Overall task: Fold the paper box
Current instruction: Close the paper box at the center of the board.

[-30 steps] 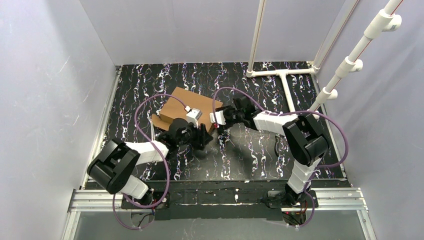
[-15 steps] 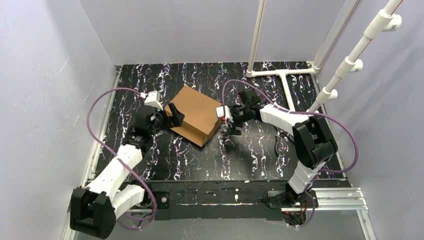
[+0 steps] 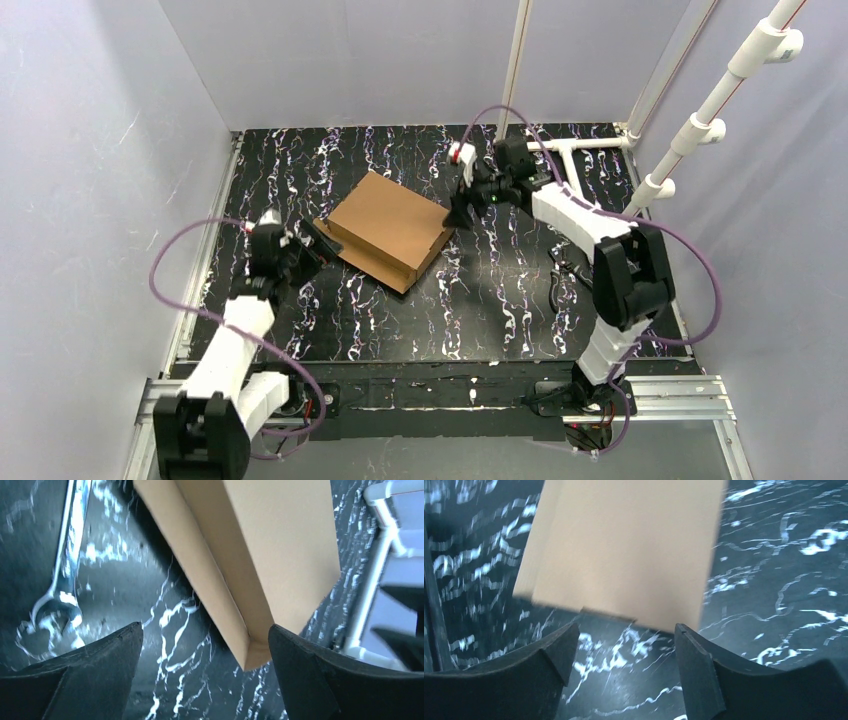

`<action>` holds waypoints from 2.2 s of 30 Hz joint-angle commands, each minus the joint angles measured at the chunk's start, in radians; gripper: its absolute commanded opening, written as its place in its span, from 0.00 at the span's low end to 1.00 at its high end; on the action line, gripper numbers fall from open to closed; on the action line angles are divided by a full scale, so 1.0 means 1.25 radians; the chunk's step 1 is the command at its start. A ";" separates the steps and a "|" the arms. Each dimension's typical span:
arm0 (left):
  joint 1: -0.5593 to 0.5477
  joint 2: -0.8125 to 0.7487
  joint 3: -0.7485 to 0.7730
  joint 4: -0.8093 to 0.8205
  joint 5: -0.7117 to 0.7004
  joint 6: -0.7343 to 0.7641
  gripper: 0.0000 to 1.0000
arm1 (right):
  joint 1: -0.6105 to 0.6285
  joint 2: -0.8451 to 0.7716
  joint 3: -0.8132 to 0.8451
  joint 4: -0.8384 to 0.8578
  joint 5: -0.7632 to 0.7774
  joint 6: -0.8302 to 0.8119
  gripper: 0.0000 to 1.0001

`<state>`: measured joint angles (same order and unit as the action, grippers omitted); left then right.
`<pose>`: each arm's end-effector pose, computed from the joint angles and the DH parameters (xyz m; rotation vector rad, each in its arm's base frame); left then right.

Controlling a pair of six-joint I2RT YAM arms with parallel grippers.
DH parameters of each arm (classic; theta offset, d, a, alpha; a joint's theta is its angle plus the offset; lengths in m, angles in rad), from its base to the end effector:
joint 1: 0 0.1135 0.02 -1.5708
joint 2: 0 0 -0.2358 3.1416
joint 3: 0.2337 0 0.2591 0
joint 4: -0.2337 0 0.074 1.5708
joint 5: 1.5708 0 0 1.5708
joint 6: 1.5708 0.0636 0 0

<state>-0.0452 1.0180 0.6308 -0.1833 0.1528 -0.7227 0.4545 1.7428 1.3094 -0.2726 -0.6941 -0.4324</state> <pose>0.2667 -0.0218 0.2007 -0.6427 2.1006 -0.6051 0.3486 0.2156 0.2147 -1.2579 1.8042 0.7957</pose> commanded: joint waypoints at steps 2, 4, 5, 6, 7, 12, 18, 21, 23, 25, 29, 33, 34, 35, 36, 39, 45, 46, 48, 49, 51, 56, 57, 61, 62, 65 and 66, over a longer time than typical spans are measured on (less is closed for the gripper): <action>-0.002 -0.126 -0.158 0.046 0.058 -0.208 0.95 | -0.022 0.165 0.184 0.085 0.031 0.296 0.82; -0.003 -0.096 -0.168 0.085 0.076 -0.219 0.98 | -0.025 0.219 0.236 0.084 0.038 0.313 0.84; -0.003 -0.072 -0.168 0.105 0.091 -0.226 0.98 | -0.026 0.243 0.262 0.077 0.044 0.318 0.84; -0.003 -0.050 -0.172 0.136 0.110 -0.235 0.98 | -0.029 0.262 0.284 0.074 0.048 0.322 0.85; -0.003 -0.023 -0.174 0.179 0.130 -0.251 0.98 | -0.032 0.278 0.302 0.073 0.049 0.329 0.85; -0.026 0.071 -0.129 0.225 0.147 -0.258 0.98 | -0.039 0.333 0.336 0.081 0.016 0.370 0.86; -0.047 0.177 -0.102 0.314 0.155 -0.314 0.98 | -0.040 0.357 0.306 0.125 -0.025 0.418 0.87; -0.066 0.227 -0.091 0.366 0.148 -0.326 0.98 | -0.040 0.357 0.297 0.134 -0.035 0.427 0.86; -0.077 0.265 -0.077 0.396 0.146 -0.331 0.98 | -0.040 0.358 0.292 0.136 -0.042 0.432 0.85; -0.088 0.304 -0.063 0.422 0.148 -0.338 0.98 | -0.040 0.361 0.287 0.134 -0.049 0.435 0.84; -0.121 0.391 -0.020 0.494 0.151 -0.364 0.86 | -0.038 0.364 0.229 0.135 -0.077 0.436 0.76; -0.135 0.419 0.003 0.507 0.153 -0.377 0.79 | -0.037 0.356 0.193 0.109 -0.105 0.409 0.72; -0.138 0.423 0.006 0.509 0.153 -0.380 0.77 | -0.035 0.350 0.184 0.100 -0.108 0.400 0.71; -0.140 0.428 0.011 0.510 0.154 -0.383 0.76 | -0.032 0.344 0.176 0.091 -0.111 0.390 0.68; -0.143 0.431 0.014 0.512 0.156 -0.384 0.74 | -0.028 0.338 0.168 0.081 -0.114 0.380 0.66; -0.153 0.443 0.024 0.517 0.166 -0.394 0.57 | -0.013 0.317 0.145 0.052 -0.115 0.351 0.60; -0.184 0.445 0.036 0.519 0.165 -0.436 0.29 | 0.011 0.268 0.070 0.053 -0.086 0.348 0.54; -0.189 0.445 0.039 0.519 0.161 -0.448 0.22 | 0.021 0.260 0.060 0.051 -0.080 0.348 0.53; -0.196 0.447 0.043 0.516 0.153 -0.462 0.22 | 0.038 0.244 0.040 0.053 -0.064 0.348 0.53; -0.199 0.448 0.044 0.516 0.151 -0.466 0.24 | 0.043 0.237 0.034 0.057 -0.056 0.348 0.53; -0.199 0.450 0.037 0.515 0.147 -0.466 0.29 | 0.042 0.232 0.034 0.062 -0.038 0.348 0.54; -0.196 0.413 0.002 0.515 0.146 -0.416 0.35 | 0.020 0.224 0.042 0.039 -0.002 0.326 0.57; -0.194 0.397 -0.006 0.515 0.146 -0.387 0.36 | 0.013 0.218 0.038 0.039 0.002 0.323 0.57; -0.190 0.306 -0.037 0.477 0.152 -0.238 0.52 | -0.005 0.201 0.025 0.035 0.018 0.312 0.57; -0.188 0.284 -0.045 0.465 0.159 -0.209 0.56 | -0.007 0.199 0.022 0.034 0.018 0.312 0.57; -0.186 0.217 -0.071 0.422 0.190 -0.135 0.64 | -0.010 0.197 0.013 0.039 0.017 0.315 0.57; -0.185 0.199 -0.078 0.408 0.201 -0.118 0.65 | -0.011 0.198 0.012 0.040 0.017 0.316 0.57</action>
<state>-0.2722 1.3865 0.5533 0.3588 0.3271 -1.0286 0.4198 2.0041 1.3575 -0.1612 -0.6704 0.0116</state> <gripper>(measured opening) 0.632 0.591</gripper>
